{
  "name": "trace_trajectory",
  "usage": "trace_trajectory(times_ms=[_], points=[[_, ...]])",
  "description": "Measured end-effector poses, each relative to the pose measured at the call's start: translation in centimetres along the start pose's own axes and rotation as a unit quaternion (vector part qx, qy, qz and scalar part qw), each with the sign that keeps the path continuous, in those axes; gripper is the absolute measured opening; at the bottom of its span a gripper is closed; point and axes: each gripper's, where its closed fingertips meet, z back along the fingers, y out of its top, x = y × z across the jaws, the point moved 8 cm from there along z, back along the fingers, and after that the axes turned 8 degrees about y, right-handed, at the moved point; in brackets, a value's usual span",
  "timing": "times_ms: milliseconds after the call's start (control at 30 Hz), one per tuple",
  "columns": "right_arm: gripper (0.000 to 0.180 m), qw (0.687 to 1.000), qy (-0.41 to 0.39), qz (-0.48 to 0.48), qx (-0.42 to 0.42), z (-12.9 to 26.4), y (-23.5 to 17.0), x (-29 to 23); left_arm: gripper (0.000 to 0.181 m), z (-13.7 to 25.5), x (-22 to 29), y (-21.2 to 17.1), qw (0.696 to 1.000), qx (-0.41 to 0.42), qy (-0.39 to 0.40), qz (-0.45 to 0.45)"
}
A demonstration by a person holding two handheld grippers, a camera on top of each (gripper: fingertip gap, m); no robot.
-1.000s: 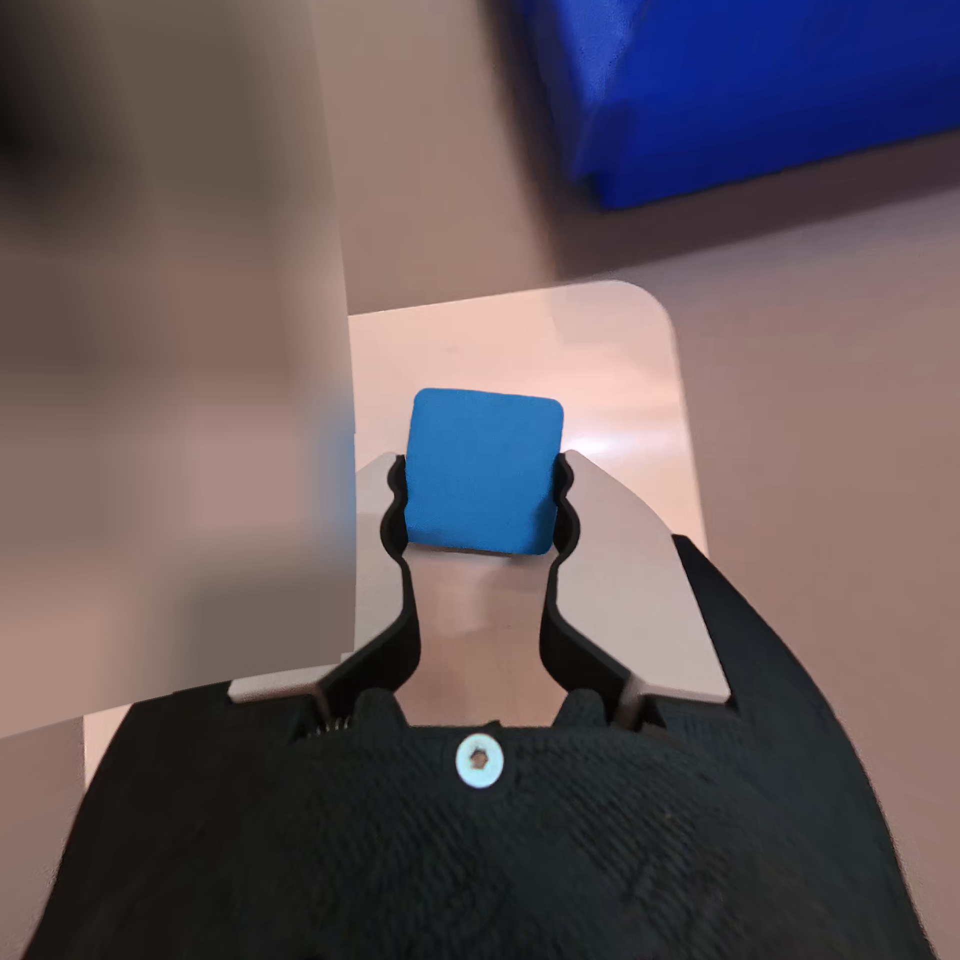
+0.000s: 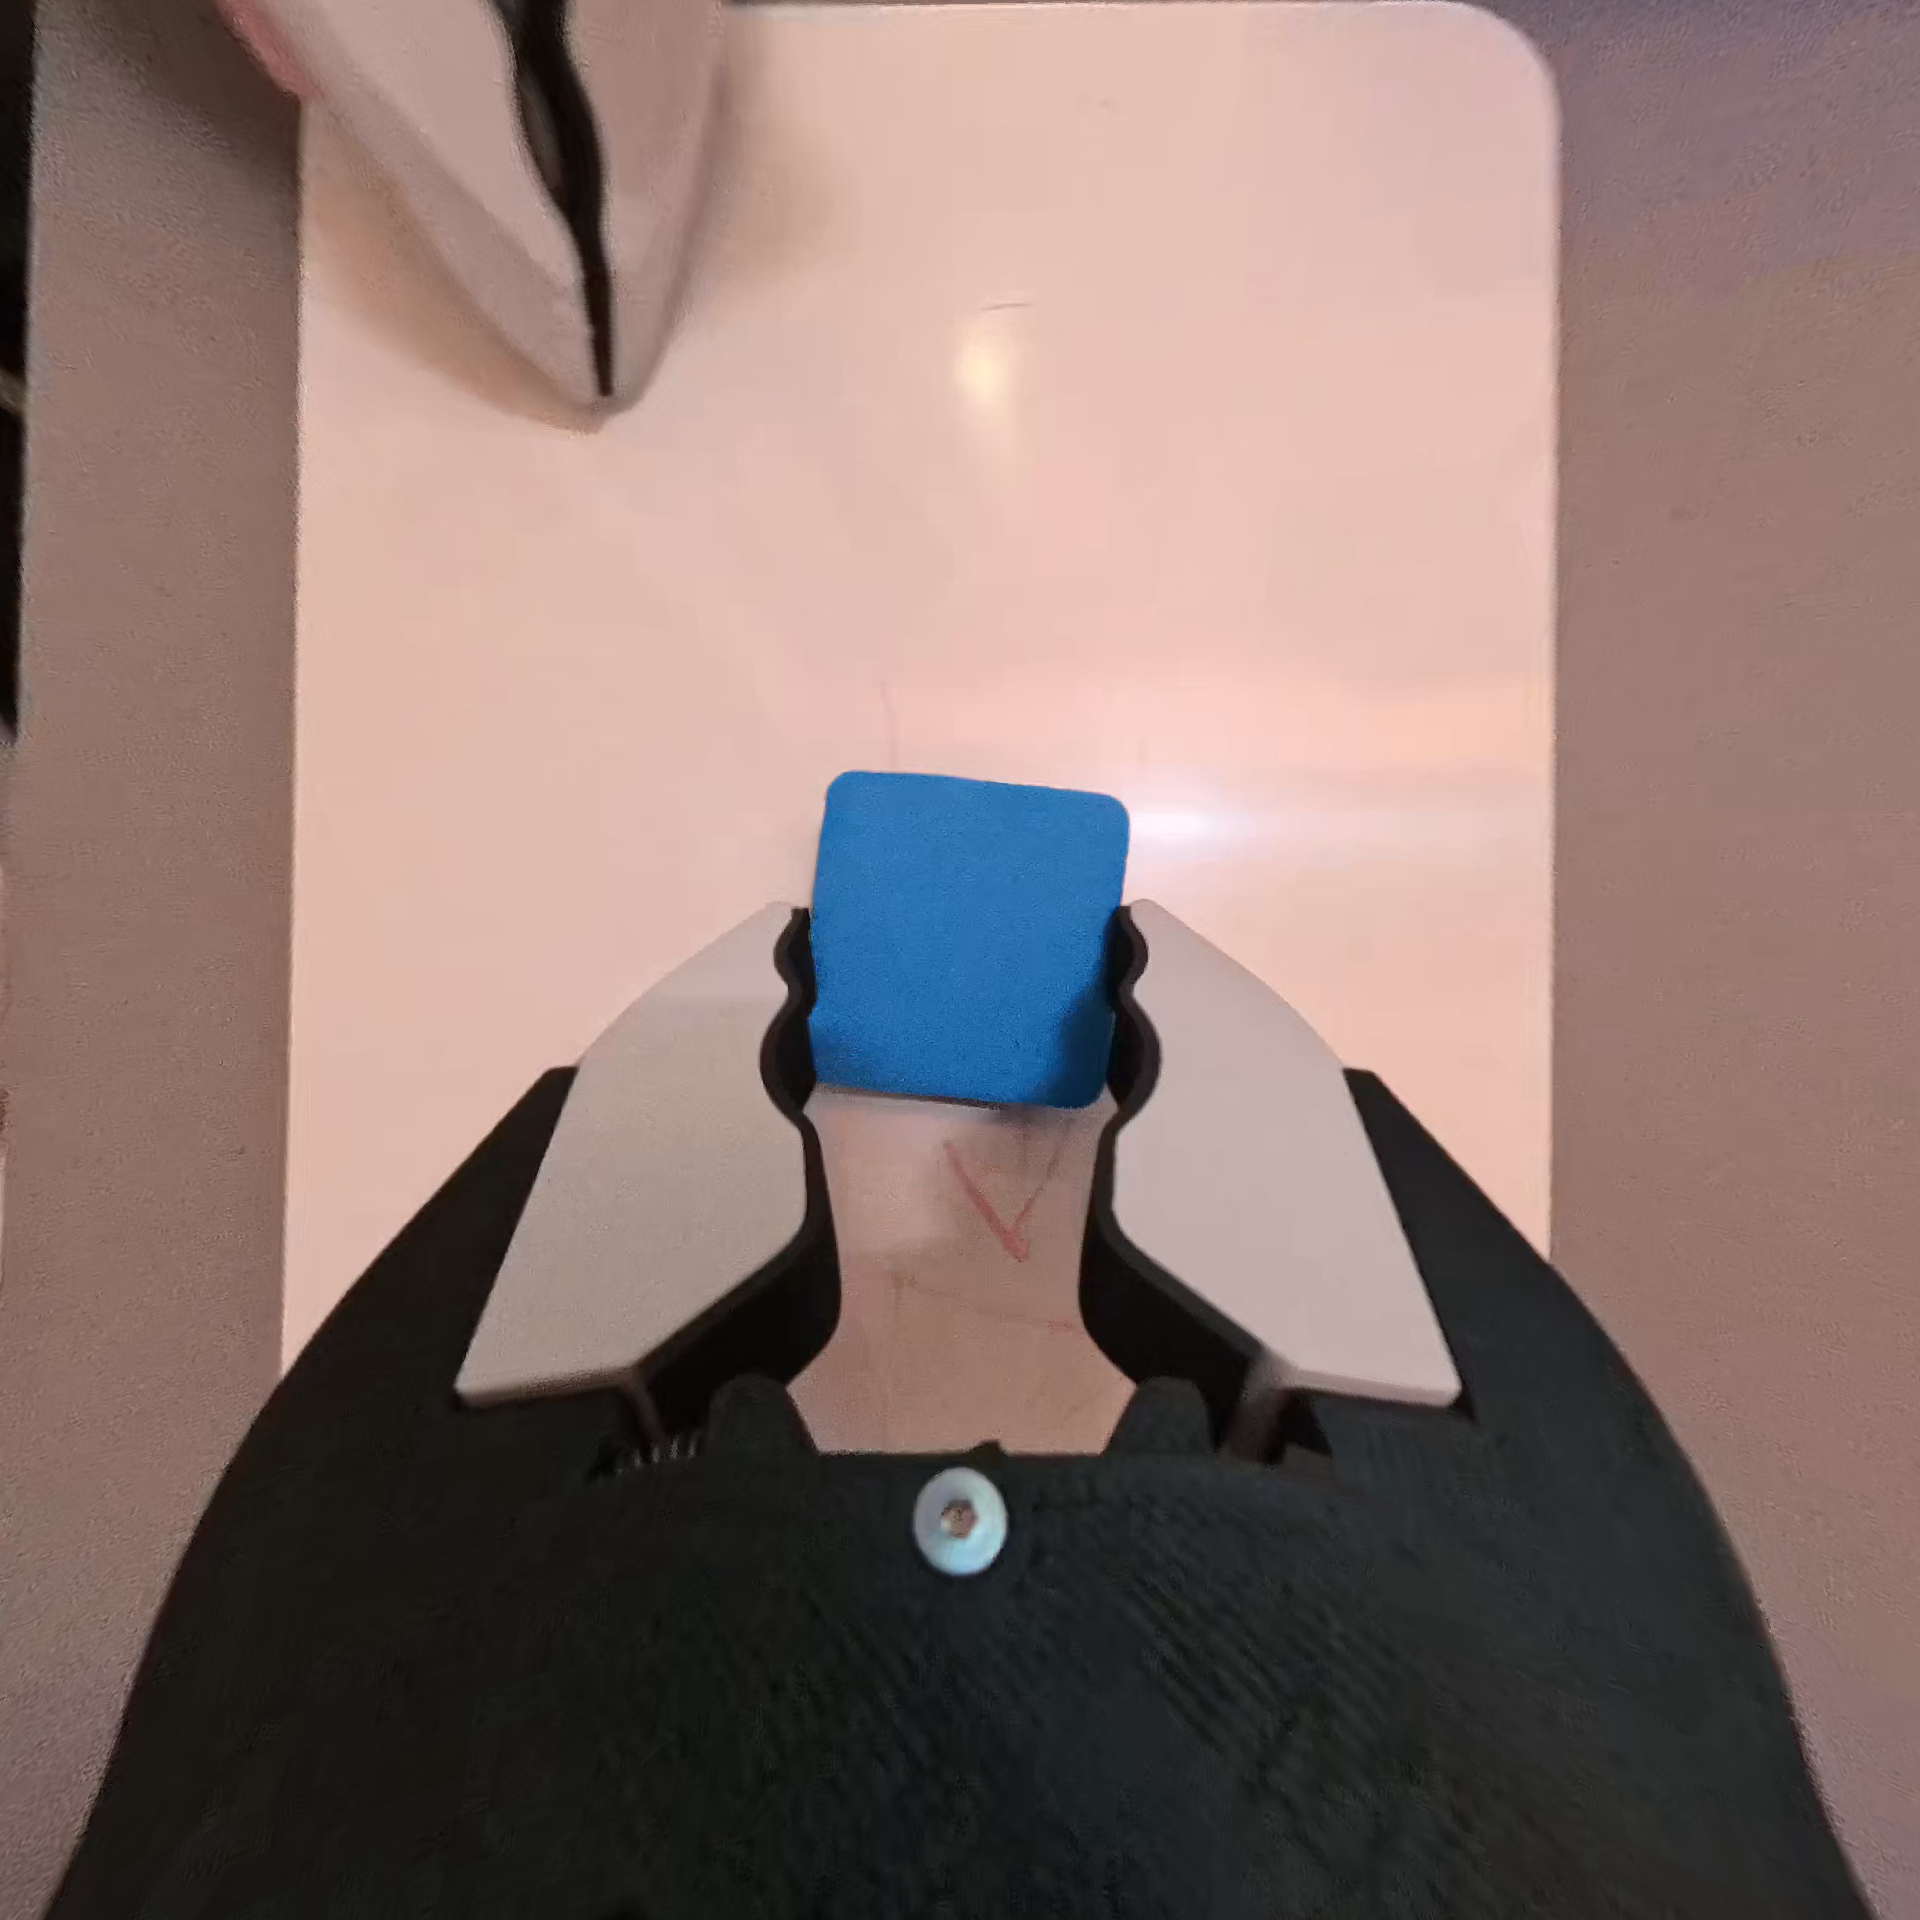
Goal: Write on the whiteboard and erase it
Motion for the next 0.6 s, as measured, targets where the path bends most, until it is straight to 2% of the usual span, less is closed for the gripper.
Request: trace_trajectory(times_ms=[67,200,333,400,500,533,600], points=[[0.055,0.999,0.001,0.023,-0.026,-0.2,0.3,-0.6,0.000,0.0,0.0,0.0,1.000,-0.002,-0.004,0.004],[0.055,0.996,-0.042,-0.072,0.031,0.5,-0.2,3.5,0.000,-0.1,0.0,0.2,1.000,0.001,0.001,0.004],[0.055,0.998,0.021,0.055,-0.020,-2.3,3.2,-0.7,0.000,-0.2,0.1,0.2,1.000,0.001,0.002,0.000],[0.055,0.999,0.007,0.030,-0.017,-2.3,3.6,0.4,0.000,-0.2,0.0,0.2,1.000,0.000,0.000,0.002],[0.055,0.996,-0.035,-0.064,0.050,-1.1,2.2,4.7,0.000,-0.2,0.1,0.3,1.000,0.000,0.000,0.000],[0.055,0.995,-0.032,-0.071,0.062,-1.0,2.0,5.1,0.000,-0.2,0.1,0.2,1.000,0.001,0.001,-0.001],[0.055,0.999,0.011,-0.009,0.040,-1.8,2.6,2.9,0.000,-0.2,0.1,0.2,1.000,0.002,0.002,-0.002]])
